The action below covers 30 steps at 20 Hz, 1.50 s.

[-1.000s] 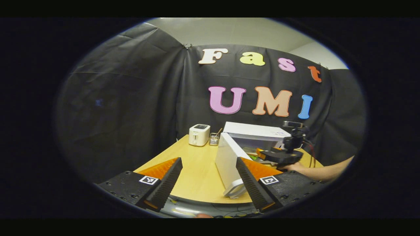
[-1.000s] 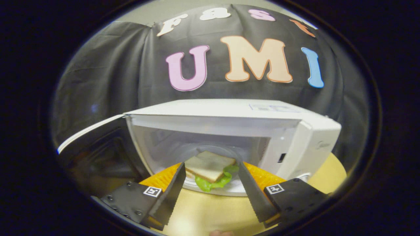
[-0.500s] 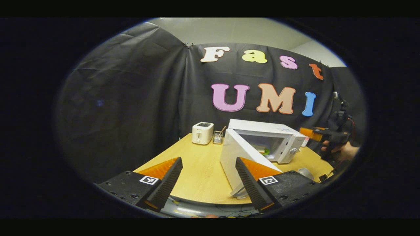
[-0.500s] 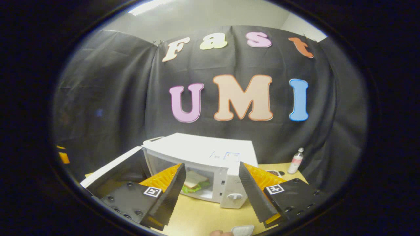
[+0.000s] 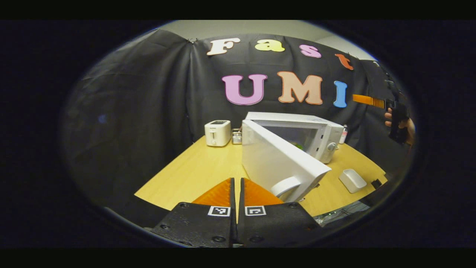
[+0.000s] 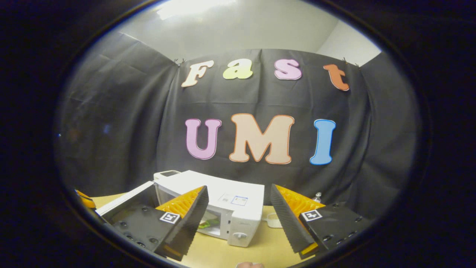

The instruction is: Open the microwave oven with the left hand, put the food in, and close the microwave oven.

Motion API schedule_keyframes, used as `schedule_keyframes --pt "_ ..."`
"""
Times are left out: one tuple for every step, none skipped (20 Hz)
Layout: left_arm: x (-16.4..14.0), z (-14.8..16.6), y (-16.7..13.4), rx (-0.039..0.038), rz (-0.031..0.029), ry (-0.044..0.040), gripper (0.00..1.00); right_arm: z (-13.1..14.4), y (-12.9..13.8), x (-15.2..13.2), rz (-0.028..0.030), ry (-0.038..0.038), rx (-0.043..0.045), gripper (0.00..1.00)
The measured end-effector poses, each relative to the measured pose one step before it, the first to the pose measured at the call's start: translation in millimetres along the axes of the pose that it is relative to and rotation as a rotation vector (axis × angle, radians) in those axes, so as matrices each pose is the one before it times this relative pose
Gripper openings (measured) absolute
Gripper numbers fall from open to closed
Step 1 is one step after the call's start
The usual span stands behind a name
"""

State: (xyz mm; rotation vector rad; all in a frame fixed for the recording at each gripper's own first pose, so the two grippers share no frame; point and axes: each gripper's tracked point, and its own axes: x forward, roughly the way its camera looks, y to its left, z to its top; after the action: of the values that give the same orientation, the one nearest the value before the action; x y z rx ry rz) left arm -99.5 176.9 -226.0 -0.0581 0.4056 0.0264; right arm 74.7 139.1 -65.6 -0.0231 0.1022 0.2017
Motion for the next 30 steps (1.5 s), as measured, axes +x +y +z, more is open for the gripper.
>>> schedule_keyframes --pt "1.75 -7.29 -5.28 0.00840 -0.00567 0.01625 0.02 1.18 -0.66 -2.38 -0.00045 -0.00375 -0.01360 0.96" --pt "2.70 -3.81 -5.57 0.01538 -0.00597 0.00862 0.00 1.67 -0.03 -1.55 0.00237 -0.00047 -0.00474 0.97" --pt "2.28 -4.03 -7.17 0.01917 -0.00950 0.00857 0.00 -0.81 1.82 -0.22 0.00808 0.00086 0.00305 0.97" --pt "1.99 -1.70 -5.02 0.01317 -0.00944 0.00276 0.00 -3.76 0.42 0.49 0.00313 0.01136 0.00085 0.97" --pt "1.17 -3.44 -3.40 0.01530 0.00063 0.00879 0.02 -4.45 -2.77 0.16 -0.00391 0.01858 0.00028 1.00" --pt "-0.07 -1.28 -3.55 0.01129 -0.00959 0.00676 0.00 -2.80 -2.84 -2.32 -0.00456 0.01018 0.00525 0.97" --pt "3.99 -2.13 -4.31 0.00644 -0.01366 0.00476 0.00 -0.03 -2.26 -1.44 -0.00559 0.00224 0.01257 0.97" --pt "1.80 -0.07 -4.15 0.00879 -0.01139 0.00346 0.00 1.14 -0.43 -0.68 -0.00232 0.00123 0.01831 0.97" --pt "2.11 -0.57 -4.47 0.00869 -0.01098 0.00152 0.02 0.42 -1.19 -0.05 -0.00181 0.00111 0.01874 0.97" --pt "4.33 1.69 -3.64 0.01012 -0.00984 -0.00153 0.00 -2.09 -2.48 0.64 -0.00514 0.00472 0.01418 0.97" --pt "3.02 -0.38 -5.91 0.00950 -0.01077 0.00579 0.00 -1.51 -3.11 -0.27 -0.00919 0.01238 0.00988 0.97" --pt "3.68 0.05 -4.40 0.00604 -0.00913 0.00065 0.02 -1.03 -2.97 -0.90 -0.00557 0.00593 0.01349 0.97" --pt "5.65 1.02 -6.37 0.00148 -0.01536 -0.00348 0.00 1.00 -3.40 -0.83 -0.00885 -0.00022 0.01738 0.97" --pt "6.39 -0.64 -8.40 0.00086 -0.01986 0.00668 0.00 -0.53 -3.31 -1.42 -0.00931 0.00436 0.02042 0.97" --pt "6.33 -0.99 -9.24 0.00669 -0.02020 0.00512 0.00 -1.05 -3.34 -1.13 -0.00724 0.00513 0.02021 0.96" --pt "5.64 2.29 -7.29 0.01304 -0.01605 -0.00369 0.00 -0.55 -3.35 -2.40 -0.01090 0.00404 0.00681 0.97" --pt "4.89 2.42 -6.40 0.01504 -0.01363 -0.00217 0.00 -0.98 -4.88 -1.86 -0.01216 0.00717 -0.01016 0.96" --pt "6.16 4.43 -6.65 0.01086 -0.01525 -0.00723 0.00 0.72 -5.41 -2.47 -0.01032 -0.00017 -0.01576 0.96" --pt "6.92 5.18 -8.23 0.00696 -0.02086 -0.00676 0.00 2.18 -4.11 -2.58 -0.01061 -0.00413 -0.01515 1.00" --pt "7.28 5.09 -7.36 0.00442 -0.02140 -0.00502 0.00 -1.11 -3.33 -2.27 -0.00906 0.00160 -0.01043 0.96" --pt "7.34 4.06 -7.20 0.00550 -0.02090 -0.00590 0.00 -0.54 -3.40 -1.33 -0.00803 0.00498 -0.00298 0.96" --pt "7.97 5.41 -5.98 0.00869 -0.01745 -0.00688 0.00 0.33 -3.10 -2.96 -0.00844 0.00452 -0.00013 0.96" --pt "7.35 4.00 -4.31 0.01145 -0.01132 -0.00388 0.00 0.42 -3.34 -2.82 -0.00950 0.00097 -0.00113 0.97" --pt "8.10 4.83 -3.80 0.01023 -0.00922 -0.00549 0.00 1.86 -2.19 -2.95 -0.00578 -0.00479 -0.00194 0.96" --pt "8.25 5.74 -4.20 0.00710 -0.01001 -0.00933 0.00 2.30 -2.97 -1.92 -0.00779 -0.00572 -0.00509 0.96" --pt "7.29 5.02 -4.39 0.00180 -0.01152 -0.00802 0.00 0.45 -4.44 -2.46 -0.01004 -0.00086 -0.00844 0.96" --pt "8.37 4.69 -3.96 -0.00079 -0.01146 -0.00250 0.00 -1.20 -3.66 -1.65 -0.00970 0.00760 -0.00945 0.96" --pt "7.60 4.48 -3.15 -0.00176 -0.01163 -0.00416 0.00 -1.29 -3.03 -2.33 -0.00872 0.00389 -0.00619 0.96" --pt "8.26 3.03 -2.97 0.00334 -0.01189 0.00027 0.00 -0.18 -2.35 -2.46 -0.00965 0.00258 -0.00363 0.96" --pt "6.70 3.70 -1.48 0.01165 -0.01101 -0.00358 0.00 -1.18 -3.82 -2.10 -0.00964 0.00373 -0.00042 0.96"
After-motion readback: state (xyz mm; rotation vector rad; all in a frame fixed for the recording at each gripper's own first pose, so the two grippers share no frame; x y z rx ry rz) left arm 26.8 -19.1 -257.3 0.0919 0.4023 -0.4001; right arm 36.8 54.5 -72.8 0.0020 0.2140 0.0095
